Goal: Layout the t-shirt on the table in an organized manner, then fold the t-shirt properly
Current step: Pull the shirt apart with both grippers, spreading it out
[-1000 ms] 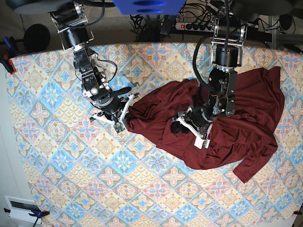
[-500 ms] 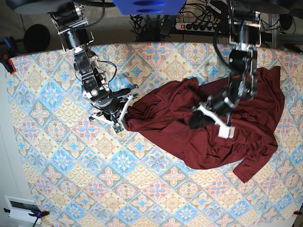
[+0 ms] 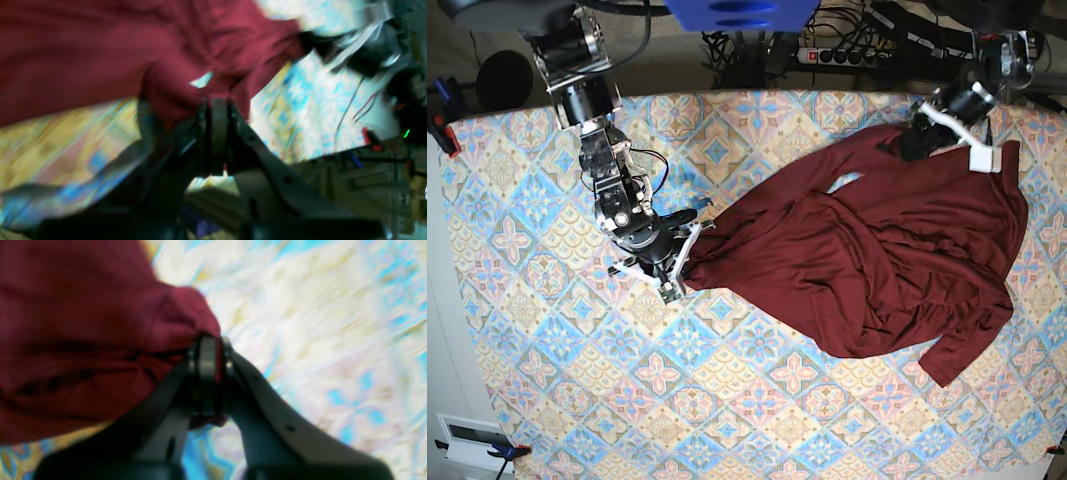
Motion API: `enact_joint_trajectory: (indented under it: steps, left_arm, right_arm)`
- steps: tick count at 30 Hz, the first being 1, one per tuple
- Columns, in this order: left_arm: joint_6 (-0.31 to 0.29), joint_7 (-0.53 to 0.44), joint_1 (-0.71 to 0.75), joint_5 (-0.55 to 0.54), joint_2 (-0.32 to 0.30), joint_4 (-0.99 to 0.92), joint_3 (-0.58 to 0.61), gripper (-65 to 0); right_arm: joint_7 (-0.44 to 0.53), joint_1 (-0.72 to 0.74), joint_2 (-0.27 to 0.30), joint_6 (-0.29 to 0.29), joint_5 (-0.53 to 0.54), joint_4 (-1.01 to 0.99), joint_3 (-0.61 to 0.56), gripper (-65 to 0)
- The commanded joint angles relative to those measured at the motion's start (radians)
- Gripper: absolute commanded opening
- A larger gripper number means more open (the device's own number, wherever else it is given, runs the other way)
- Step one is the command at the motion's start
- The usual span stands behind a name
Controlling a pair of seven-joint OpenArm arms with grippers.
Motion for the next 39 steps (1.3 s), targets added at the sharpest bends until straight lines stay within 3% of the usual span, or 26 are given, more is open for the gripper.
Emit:
enact_joint_trajectory:
  steps: [1, 4, 12, 15, 19, 24, 29, 33, 39]
  left_arm:
    - [-0.027, -0.018, 0.037, -0.022, -0.012, 0.021, -0.024, -65.0]
    - [-0.068, -0.018, 0.108, -0.005, -0.012, 0.014, -0.078, -65.0]
    - [-0.070, -0.007, 0.117, 0.196, -0.006, 0.002, -0.079, -65.0]
    - [-0.070, 0.034, 0.106, 0.248, -0.012, 0.002, -0.053, -65.0]
    - [-0.070, 0.083, 0.045, 0.251, -0.012, 0.005, -0.044, -63.8]
    - [-0.070, 0.145, -0.029, 0.245, -0.012, 0.034, -0.047, -53.8]
    - [-0.070, 0.186, -0.126, 0.162, -0.023, 0.033, -0.044, -44.8]
    - [-0.068, 0.192, -0.248, 0.139, -0.014, 0.030, -0.023, -42.9]
    - [-0.065, 0.192, -0.391, 0.182, 0.020, -0.004, 0.102, -43.0]
  right_arm:
    - [0.012, 0.025, 0.000, -0.002, 0.004, 0.014, 0.005, -65.0]
    - [0.012, 0.051, 0.000, -0.002, 0.002, 0.001, 0.006, -65.0]
    - [-0.025, 0.076, 0.000, -0.004, 0.004, -0.029, 0.200, -65.0]
    - [-0.028, 0.074, 0.000, -0.004, 0.004, -0.027, 0.218, -65.0]
    - [-0.028, 0.071, 0.000, -0.004, 0.004, -0.025, 0.218, -65.0]
    - [-0.029, 0.070, 0.000, -0.004, 0.001, -0.025, 0.218, -64.9]
    - [-0.031, 0.068, 0.000, -0.004, -0.001, -0.010, 0.220, -55.8]
    - [-0.052, 0.047, 0.005, -0.004, -0.001, 0.065, 0.227, -50.1]
    - [-0.080, -0.056, 0.008, -0.004, -0.001, 0.203, 0.217, -49.2]
